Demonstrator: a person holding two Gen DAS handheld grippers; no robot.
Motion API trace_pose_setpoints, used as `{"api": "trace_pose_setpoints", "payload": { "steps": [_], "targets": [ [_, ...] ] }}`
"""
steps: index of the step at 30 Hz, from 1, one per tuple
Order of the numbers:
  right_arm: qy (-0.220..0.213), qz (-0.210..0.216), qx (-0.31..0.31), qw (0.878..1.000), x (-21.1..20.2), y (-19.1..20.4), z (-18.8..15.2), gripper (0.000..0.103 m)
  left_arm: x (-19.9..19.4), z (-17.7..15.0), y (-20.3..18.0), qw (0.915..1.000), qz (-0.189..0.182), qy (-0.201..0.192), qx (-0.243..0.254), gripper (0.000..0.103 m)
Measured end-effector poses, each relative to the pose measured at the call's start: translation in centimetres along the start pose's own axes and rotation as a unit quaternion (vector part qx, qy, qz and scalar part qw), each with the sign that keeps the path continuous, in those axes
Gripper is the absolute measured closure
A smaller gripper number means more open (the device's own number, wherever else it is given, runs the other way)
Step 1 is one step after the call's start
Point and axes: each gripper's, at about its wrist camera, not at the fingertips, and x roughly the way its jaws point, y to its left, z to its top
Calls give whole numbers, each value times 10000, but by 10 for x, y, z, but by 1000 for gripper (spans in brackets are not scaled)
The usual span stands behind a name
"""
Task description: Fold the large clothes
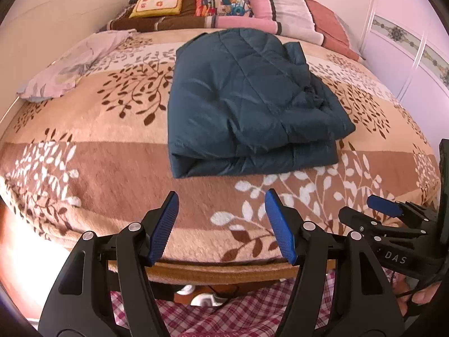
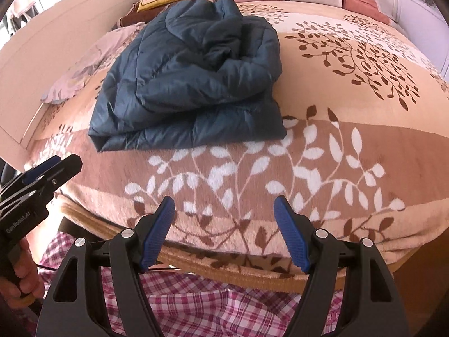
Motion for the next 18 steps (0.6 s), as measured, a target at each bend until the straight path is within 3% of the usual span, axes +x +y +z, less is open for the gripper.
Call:
{"api": "trace_pose_setpoints", "payload": {
  "steps": [18],
  "targets": [
    [191,-174,-67,9996,10,5,-9,31,8,-8,5,9996,-128,205,-133,40]
  ]
}}
